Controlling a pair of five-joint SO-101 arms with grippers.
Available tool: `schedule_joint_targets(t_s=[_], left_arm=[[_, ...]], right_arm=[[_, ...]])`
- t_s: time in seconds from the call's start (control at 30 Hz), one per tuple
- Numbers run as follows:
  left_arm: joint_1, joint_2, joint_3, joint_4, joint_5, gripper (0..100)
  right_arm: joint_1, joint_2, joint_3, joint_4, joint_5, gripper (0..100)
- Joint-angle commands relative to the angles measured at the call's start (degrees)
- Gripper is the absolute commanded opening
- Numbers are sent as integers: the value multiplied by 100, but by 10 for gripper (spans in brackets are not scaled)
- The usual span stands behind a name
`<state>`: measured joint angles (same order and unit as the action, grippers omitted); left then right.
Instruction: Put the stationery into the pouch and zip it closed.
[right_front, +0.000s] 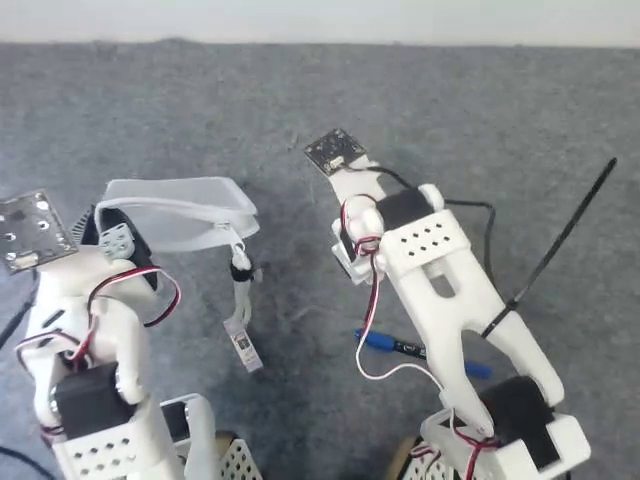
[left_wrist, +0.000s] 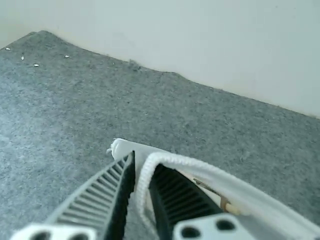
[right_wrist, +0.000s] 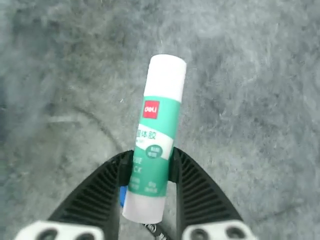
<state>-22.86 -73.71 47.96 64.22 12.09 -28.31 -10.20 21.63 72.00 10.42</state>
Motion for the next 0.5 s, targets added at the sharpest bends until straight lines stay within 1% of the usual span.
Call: schedule_joint_targets(t_s=[0.0, 0.17, 0.37, 0.47], left_arm=[[-35, -149, -136, 0, -26, 11], [-35, -149, -136, 0, -26, 11], [-167, -149, -136, -9, -26, 11], [-167, -149, -127, -62, -18, 11]], right_arm=[[66, -101, 44, -435, 141, 6], [-101, 848, -343, -479, 123, 6], [-75, 1824, -897, -462, 141, 6], [-110, 2105, -1160, -215, 149, 17]])
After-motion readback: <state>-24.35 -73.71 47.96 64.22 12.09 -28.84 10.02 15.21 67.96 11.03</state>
